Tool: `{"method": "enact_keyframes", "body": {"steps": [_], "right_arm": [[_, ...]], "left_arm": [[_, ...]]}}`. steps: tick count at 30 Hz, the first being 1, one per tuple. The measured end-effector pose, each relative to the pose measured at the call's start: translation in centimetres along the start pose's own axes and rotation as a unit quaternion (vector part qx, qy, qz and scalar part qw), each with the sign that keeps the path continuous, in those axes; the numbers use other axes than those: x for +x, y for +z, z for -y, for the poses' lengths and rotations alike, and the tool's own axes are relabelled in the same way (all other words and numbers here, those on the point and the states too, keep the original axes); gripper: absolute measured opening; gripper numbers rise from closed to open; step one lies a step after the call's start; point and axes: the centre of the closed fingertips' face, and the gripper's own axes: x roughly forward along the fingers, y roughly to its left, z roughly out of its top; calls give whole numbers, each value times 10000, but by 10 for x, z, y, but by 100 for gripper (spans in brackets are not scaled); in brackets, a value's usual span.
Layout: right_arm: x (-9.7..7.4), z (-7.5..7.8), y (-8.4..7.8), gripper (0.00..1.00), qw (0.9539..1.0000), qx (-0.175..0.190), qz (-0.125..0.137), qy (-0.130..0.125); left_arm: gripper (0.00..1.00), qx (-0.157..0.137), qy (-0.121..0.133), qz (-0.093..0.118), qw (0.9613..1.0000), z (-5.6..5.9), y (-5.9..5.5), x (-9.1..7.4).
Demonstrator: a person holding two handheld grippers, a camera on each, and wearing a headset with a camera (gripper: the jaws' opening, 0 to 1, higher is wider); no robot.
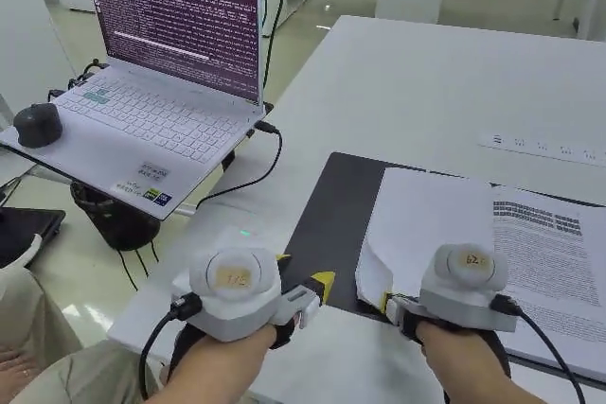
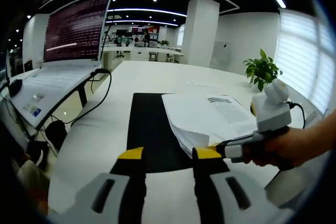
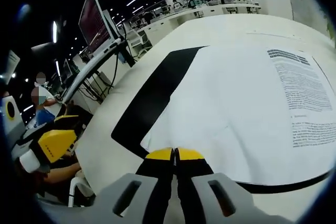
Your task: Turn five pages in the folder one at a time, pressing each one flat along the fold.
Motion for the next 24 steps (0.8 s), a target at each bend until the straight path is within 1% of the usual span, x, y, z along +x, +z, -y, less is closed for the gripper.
{"method": "enact_keyframes", "body": {"steps": [2, 4, 7, 9, 11, 13, 16, 18, 21, 24], "right_arm": [[0, -5, -4, 0, 9999, -84, -27, 76], [1, -7, -6, 1, 9999, -144, -15, 89], [1, -8, -7, 2, 9998, -79, -22, 157], [-1, -11, -9, 1, 9997, -147, -36, 194], [-2, -14, -9, 3, 9996, -128, -13, 263], [-4, -14, -9, 3, 9995, -134, 6, 281], [-7, -16, -9, 3, 9992, -117, 32, 379], [-8, -18, -12, 0, 9988, -157, 2, 453], [-11, -18, -15, 0, 9987, -157, 7, 478], [-17, -17, -16, 0, 9986, -106, 41, 509]], "left_arm": [[34, 12, 16, -29, 10000, -1, -2, 0], [34, 14, 13, -39, 10000, -1, -2, 0], [34, 6, 14, -39, 10000, -1, -2, 0], [34, 34, 16, -48, 10000, -1, -1, 0], [34, 32, 15, -63, 10000, -1, -2, 1], [34, 42, 1, -71, 10000, 0, -2, 2], [34, 74, -45, -118, 9999, 5, -2, 5], [34, 118, -76, -156, 9998, 8, -3, 8], [34, 144, -129, -190, 9996, 13, -3, 12], [34, 237, -222, -252, 9992, 21, -4, 18]]}}
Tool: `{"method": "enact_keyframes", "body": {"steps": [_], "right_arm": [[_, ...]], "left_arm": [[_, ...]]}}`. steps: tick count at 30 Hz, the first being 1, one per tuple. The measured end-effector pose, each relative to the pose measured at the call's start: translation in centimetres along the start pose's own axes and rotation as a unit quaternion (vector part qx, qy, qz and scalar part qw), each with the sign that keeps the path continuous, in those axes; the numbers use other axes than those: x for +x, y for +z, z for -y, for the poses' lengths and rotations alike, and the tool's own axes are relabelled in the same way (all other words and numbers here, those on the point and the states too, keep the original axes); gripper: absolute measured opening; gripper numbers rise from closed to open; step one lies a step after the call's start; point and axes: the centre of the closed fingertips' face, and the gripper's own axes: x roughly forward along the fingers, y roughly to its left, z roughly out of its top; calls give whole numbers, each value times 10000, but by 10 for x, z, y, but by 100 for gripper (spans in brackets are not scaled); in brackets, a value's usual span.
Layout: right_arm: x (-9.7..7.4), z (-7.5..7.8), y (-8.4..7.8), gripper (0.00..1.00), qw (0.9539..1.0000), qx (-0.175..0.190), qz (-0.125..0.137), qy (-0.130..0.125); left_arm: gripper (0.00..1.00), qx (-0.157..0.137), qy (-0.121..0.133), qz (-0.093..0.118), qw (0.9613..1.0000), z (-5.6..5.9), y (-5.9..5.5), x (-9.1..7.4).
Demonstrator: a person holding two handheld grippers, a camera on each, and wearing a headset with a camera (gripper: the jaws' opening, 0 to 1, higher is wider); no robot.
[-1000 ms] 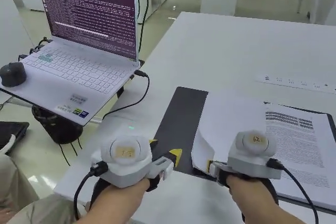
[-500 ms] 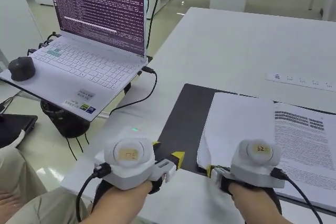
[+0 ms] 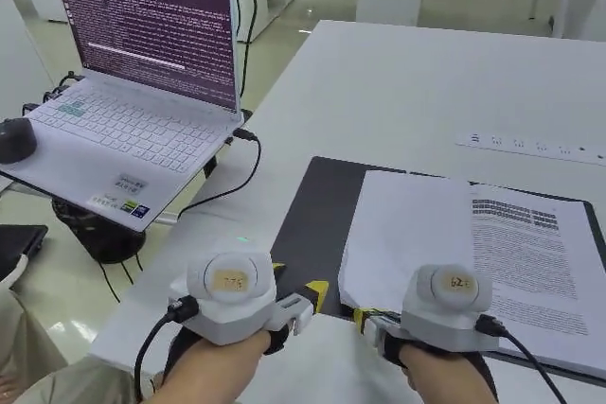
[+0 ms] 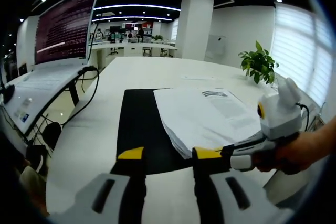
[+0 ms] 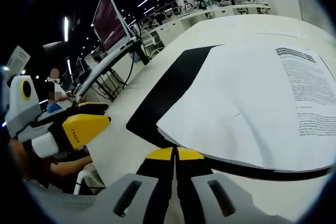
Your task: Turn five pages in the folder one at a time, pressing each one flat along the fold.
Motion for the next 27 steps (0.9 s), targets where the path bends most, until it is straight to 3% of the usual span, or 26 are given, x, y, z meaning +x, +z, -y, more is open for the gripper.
{"method": "enact_keyframes", "body": {"steps": [3, 7, 11, 14, 21, 27], "right_arm": [[-9, 1, 5, 0, 9998, 123, 144, 41], [-25, 8, 18, 0, 9987, 274, 421, 29], [-41, 27, 36, 0, 9958, 479, 773, -96], [-54, 47, 50, 0, 9926, 610, 1028, -211], [-69, 97, 70, 0, 9871, 633, 1386, -482], [-71, 121, 75, 0, 9855, 595, 1497, -527]], "left_arm": [[34, 102, -121, -81, 9998, 9, 1, 10], [34, 405, -364, -168, 9984, 30, 3, 31], [33, 663, -523, -262, 9961, 48, 2, 54], [33, 749, -543, -428, 9948, 56, -7, 72], [31, 871, -289, -752, 9929, 56, -34, 92], [30, 880, -69, -877, 9922, 50, -50, 91]]}}
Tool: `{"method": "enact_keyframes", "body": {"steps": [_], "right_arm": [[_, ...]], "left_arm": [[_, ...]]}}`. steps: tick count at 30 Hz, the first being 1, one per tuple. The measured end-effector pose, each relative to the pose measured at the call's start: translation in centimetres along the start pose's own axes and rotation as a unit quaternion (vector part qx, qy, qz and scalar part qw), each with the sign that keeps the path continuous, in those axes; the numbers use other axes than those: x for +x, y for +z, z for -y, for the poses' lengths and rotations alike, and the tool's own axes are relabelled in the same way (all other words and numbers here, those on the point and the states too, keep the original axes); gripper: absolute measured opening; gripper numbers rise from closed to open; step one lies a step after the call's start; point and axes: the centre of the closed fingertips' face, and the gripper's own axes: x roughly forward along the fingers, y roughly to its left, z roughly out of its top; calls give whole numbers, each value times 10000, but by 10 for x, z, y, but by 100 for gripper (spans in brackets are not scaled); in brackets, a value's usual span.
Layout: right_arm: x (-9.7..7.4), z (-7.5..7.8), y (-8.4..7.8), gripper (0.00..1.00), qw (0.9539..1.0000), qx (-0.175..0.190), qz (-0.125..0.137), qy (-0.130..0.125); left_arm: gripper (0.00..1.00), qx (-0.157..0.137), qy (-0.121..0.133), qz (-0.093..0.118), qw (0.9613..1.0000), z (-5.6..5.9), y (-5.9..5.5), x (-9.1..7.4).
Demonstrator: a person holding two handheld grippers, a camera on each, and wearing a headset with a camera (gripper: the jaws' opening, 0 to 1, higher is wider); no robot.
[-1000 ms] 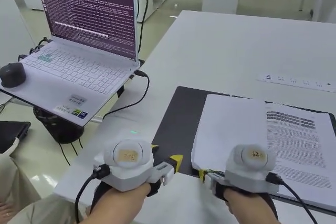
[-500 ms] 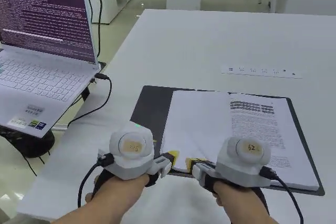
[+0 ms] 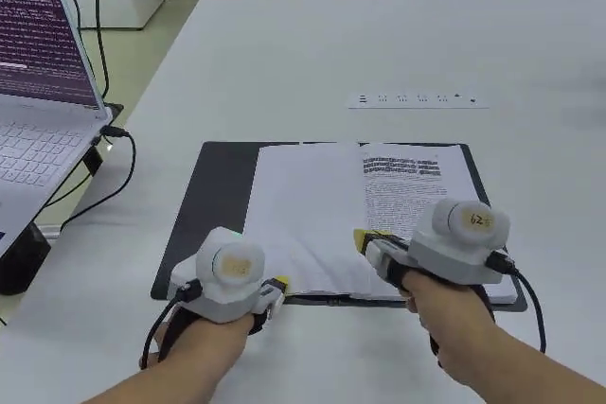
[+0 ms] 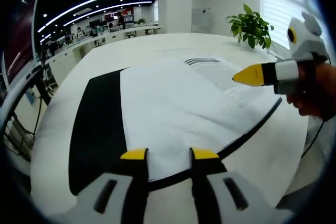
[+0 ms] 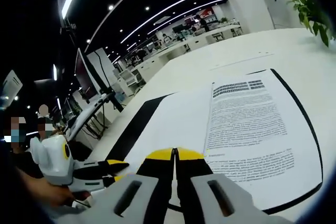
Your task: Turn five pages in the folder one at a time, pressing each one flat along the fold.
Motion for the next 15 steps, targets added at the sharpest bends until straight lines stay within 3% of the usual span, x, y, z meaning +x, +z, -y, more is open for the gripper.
{"method": "enact_keyframes", "body": {"steps": [15], "right_arm": [[33, 16, 15, 0, 9994, -270, 170, 117]], "left_arm": [[31, -143, 87, 428, 9989, -3, 0, -2]]}}
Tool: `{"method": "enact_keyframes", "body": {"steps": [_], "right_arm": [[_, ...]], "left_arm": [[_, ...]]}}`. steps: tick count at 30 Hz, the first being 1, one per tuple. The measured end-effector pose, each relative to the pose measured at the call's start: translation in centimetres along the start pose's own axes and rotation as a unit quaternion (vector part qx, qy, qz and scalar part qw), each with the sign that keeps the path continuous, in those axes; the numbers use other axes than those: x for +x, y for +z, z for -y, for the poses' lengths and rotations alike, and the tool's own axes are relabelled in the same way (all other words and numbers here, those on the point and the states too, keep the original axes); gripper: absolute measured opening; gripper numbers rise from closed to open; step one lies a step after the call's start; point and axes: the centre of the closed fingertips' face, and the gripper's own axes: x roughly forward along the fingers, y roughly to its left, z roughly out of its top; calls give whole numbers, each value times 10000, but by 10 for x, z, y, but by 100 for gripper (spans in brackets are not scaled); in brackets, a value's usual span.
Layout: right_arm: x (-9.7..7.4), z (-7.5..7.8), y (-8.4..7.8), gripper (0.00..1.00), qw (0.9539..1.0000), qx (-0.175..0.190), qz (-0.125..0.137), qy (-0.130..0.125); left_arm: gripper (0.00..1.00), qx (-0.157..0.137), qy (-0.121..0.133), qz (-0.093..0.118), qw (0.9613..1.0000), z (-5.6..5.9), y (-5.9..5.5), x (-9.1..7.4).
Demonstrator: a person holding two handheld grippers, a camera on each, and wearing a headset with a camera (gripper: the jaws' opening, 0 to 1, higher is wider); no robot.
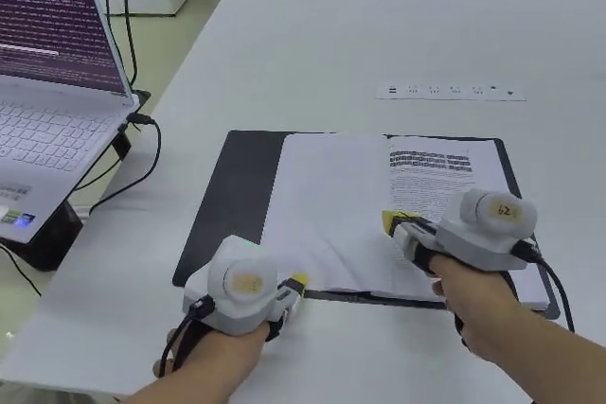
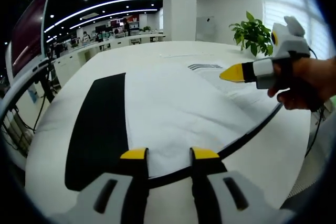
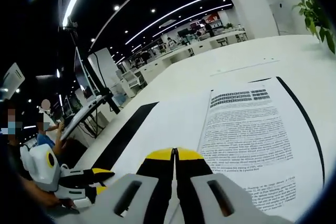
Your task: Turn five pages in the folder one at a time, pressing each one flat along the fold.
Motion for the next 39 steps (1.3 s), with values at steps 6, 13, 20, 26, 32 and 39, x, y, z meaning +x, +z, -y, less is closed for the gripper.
{"method": "enact_keyframes", "body": {"steps": [6, 13, 20, 26, 32, 39], "right_arm": [[16, 8, 5, 0, 9999, -127, -8, -29], [30, 24, 4, 0, 9998, -26, -84, -170], [41, 30, 5, 0, 9997, 33, -133, -217], [51, 38, 12, 0, 9995, 142, -63, -260], [58, 40, 19, 0, 9993, 209, -20, -301], [66, 40, 27, 0, 9993, 189, 20, -307]], "left_arm": [[30, -14, 7, 31, 10000, 0, 0, 0], [31, -38, 12, 50, 10000, 0, 0, 0], [30, -65, 27, 89, 9999, -1, 0, 0], [29, -76, 33, 110, 9999, -1, 0, 0], [29, -63, 27, 157, 9999, -1, 0, 0], [28, -88, 37, 212, 9997, -1, 0, -1]]}}
